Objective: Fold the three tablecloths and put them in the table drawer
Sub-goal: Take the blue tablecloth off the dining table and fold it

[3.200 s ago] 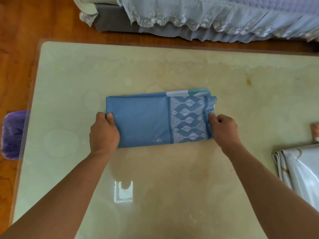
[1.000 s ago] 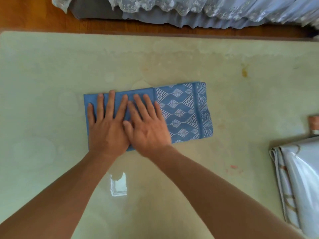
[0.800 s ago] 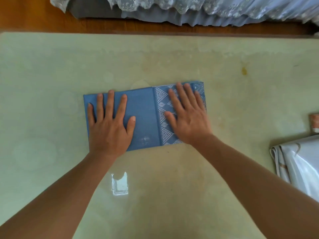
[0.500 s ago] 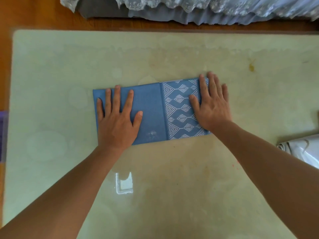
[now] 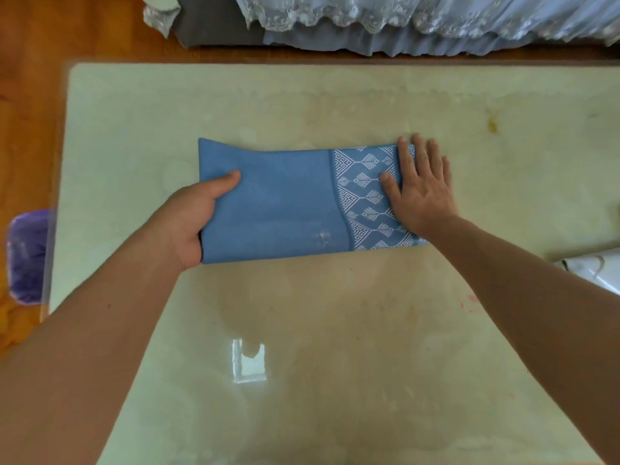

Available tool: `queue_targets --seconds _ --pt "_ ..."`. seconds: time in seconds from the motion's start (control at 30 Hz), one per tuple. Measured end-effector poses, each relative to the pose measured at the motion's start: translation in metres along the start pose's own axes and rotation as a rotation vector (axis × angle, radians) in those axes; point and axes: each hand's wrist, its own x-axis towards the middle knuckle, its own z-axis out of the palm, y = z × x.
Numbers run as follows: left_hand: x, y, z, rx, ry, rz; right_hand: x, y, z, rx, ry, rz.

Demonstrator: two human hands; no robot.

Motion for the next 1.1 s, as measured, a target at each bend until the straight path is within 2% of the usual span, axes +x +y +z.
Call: queue_targets --seconds 0.03,0.1,0.2,0.3,0.37,0.47,0.6,0.67,0.73,0.8,0.87,0.9,0.93,1.03,1.1 --pt "-0.015 0.002 0.005 -0.022 -0.025 0.071 -0.002 -0.002 -0.005 0.121 -0.003 0.025" --pt "-0.052 0.003 0.015 0.039 -0.036 0.29 -0.013 -0.007 -0.021 0.528 0.029 0.14" --pt "-0.114 0.009 0.027 0.262 -0.243 0.566 -0.038 -0.015 -0.043 1.193 0.049 0.347" --pt "-0.153 0.02 0.028 0.365 -0.483 0.656 -0.065 -0.018 -0.062 1.661 -0.094 0.378" --pt "-0.163 0.026 0.019 0.302 -0.525 0.621 -0.088 -0.013 -0.07 1.788 -0.227 0.339" --pt "-0.15 0.023 -0.004 0.094 -0.445 0.442 -0.134 0.004 -0.075 1.692 -0.311 0.352" --pt "-0.114 -0.023 -0.018 -0.052 -0.332 0.136 -0.202 0.018 -0.08 1.46 -0.164 0.515" --pt "-0.11 -0.069 -0.008 -0.069 -0.299 0.059 -0.231 0.021 -0.084 1.273 -0.086 0.589" --pt "-0.107 -0.114 0.006 0.022 -0.219 0.147 -0.247 0.032 -0.082 1.076 -0.029 0.639" --pt "-0.102 -0.152 0.018 0.249 -0.063 0.31 -0.25 0.046 -0.068 0.924 -0.035 0.65" --pt "-0.094 -0.183 0.026 0.659 0.208 0.454 -0.247 0.059 -0.047 0.731 -0.031 0.68" --pt "-0.095 -0.198 0.029 0.885 0.304 0.543 -0.245 0.061 -0.038 0.644 0.011 0.694" --pt "-0.097 -0.212 0.034 1.09 0.335 0.656 -0.244 0.06 -0.028 0.566 0.079 0.669" --pt "-0.097 -0.244 0.052 1.4 0.125 0.977 -0.257 0.037 0.003 0.246 0.246 0.325" --pt "-0.081 -0.252 0.062 1.488 0.098 0.982 -0.27 0.015 0.024 0.072 0.156 0.128"
